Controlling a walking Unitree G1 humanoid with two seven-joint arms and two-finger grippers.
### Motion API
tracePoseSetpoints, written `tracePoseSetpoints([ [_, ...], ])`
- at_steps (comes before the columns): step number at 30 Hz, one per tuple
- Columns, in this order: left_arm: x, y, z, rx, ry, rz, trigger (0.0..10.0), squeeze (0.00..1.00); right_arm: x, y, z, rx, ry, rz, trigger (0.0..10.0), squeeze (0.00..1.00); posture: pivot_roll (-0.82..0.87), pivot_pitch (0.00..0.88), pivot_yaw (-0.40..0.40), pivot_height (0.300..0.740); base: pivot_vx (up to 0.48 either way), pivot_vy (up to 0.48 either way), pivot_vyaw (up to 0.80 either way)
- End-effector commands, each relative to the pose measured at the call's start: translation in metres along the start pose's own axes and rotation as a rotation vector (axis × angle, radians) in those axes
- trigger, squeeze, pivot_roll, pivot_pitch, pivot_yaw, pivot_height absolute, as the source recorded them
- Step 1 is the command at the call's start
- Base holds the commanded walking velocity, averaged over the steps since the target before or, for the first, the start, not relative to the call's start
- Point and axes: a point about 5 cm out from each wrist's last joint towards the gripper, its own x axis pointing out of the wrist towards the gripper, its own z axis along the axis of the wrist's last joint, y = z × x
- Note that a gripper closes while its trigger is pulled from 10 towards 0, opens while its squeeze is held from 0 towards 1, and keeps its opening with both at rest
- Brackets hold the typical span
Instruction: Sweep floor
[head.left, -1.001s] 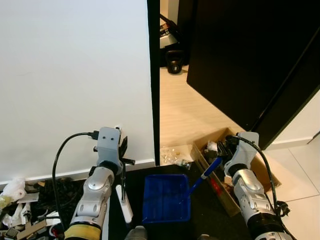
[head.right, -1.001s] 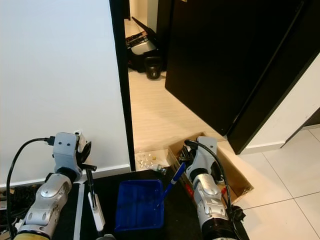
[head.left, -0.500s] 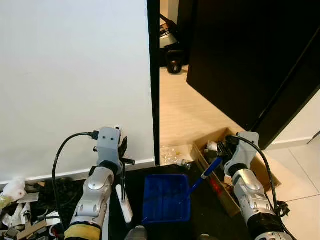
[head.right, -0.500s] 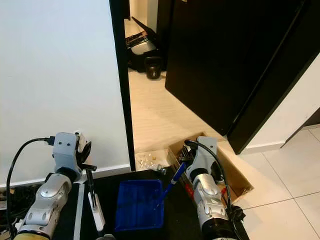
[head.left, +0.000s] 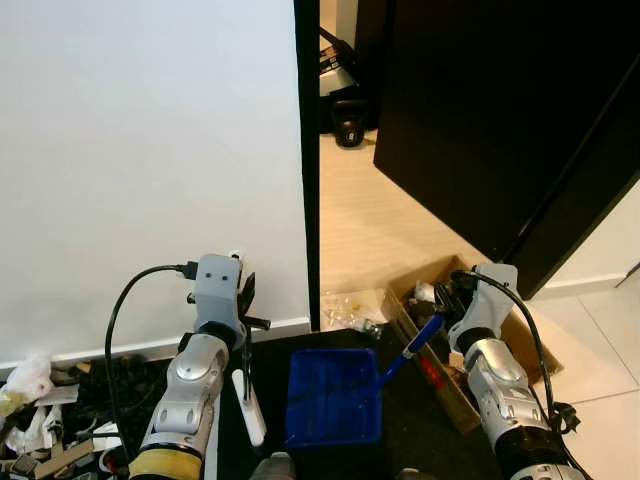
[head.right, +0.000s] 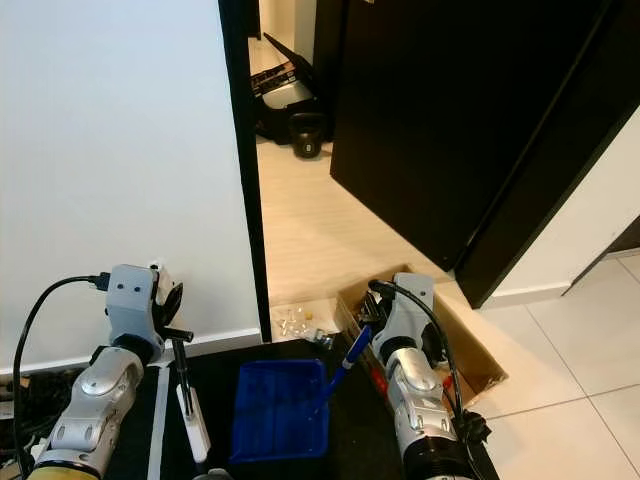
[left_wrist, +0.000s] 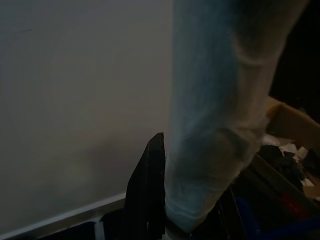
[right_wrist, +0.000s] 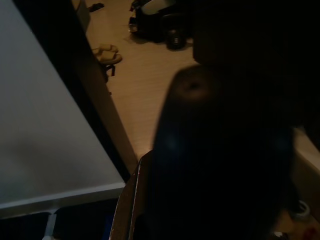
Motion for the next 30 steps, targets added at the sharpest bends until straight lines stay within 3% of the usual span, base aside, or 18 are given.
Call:
tracePoseSetpoints([
  [1,-0.0018,0.0013,0.0042,0.021,-0.017,0.004,10.0,0.0,0.0004,0.0011,0.0013,0.006,-0.005,0.002,10.0,0.0,0.15,0.051,0.003,0.74,0.0,0.0,0.68],
  [30,-0.0021,0.0005,0.0045,0.019,-0.017,0.003,10.0,0.0,0.0002,0.0006,0.0007,0.006,-0.001,0.002,10.0,0.0,0.15,0.052,0.003,0.74,0.0,0.0,0.7],
])
